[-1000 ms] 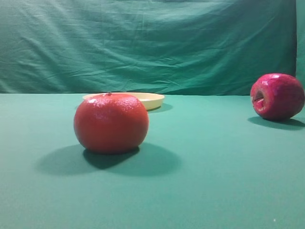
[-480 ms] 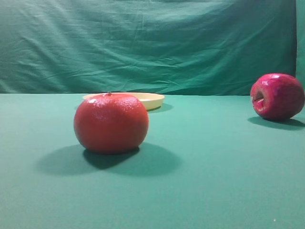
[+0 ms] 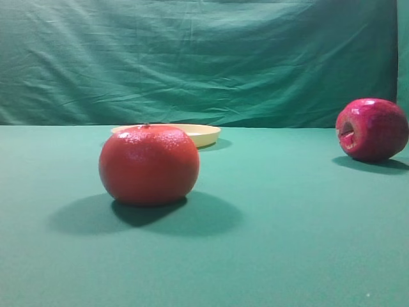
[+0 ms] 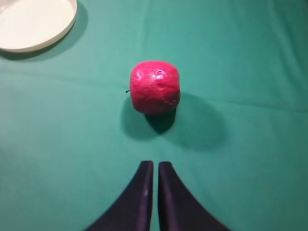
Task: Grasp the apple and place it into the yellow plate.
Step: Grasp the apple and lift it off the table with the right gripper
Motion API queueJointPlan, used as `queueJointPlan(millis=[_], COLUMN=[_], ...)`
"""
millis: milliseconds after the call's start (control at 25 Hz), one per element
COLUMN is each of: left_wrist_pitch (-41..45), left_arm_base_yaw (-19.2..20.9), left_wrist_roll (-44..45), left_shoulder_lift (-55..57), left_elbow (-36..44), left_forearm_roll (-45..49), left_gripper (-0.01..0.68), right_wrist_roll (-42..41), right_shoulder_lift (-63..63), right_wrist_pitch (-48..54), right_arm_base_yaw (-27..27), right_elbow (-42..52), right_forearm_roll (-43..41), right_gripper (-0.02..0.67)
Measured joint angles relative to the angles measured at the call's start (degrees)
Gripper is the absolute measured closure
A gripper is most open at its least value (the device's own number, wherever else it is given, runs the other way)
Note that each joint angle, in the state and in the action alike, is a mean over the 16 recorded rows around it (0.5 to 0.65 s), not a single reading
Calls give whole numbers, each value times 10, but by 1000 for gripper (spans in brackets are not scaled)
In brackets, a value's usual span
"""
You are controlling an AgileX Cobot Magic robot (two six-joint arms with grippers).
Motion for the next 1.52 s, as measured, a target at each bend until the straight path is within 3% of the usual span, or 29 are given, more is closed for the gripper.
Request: queueJointPlan(millis=[280,440,560,920,1080,1320,1520], left_wrist_pitch=[0,0,0,0,0,0,0], left_arm_base_yaw=[0,0,0,0,0,0,0], left_wrist_roll=[0,0,0,0,0,0,0], left_shoulder_lift=[0,0,0,0,0,0,0], left_elbow=[0,0,0,0,0,0,0], left_forearm_roll=[0,0,0,0,0,0,0], left_gripper=[516,516,516,516,516,516,516], right_wrist_roll=[-35,-43,-43,-34,-23,-8,1], right_shoulder_lift=[105,167,208,293,320,369,408], right_wrist_pitch=[-5,-12,-17,-43,-61,-91,-113], right_arm_base_yaw=[33,51,60,63,63,63,63], right_elbow=[-59,-90,-109,-145,-150,-150,-151], right_forearm_roll=[1,-3,-7,-22,-32,-46,-51], right_gripper=[646,597,506,149,36,5,43])
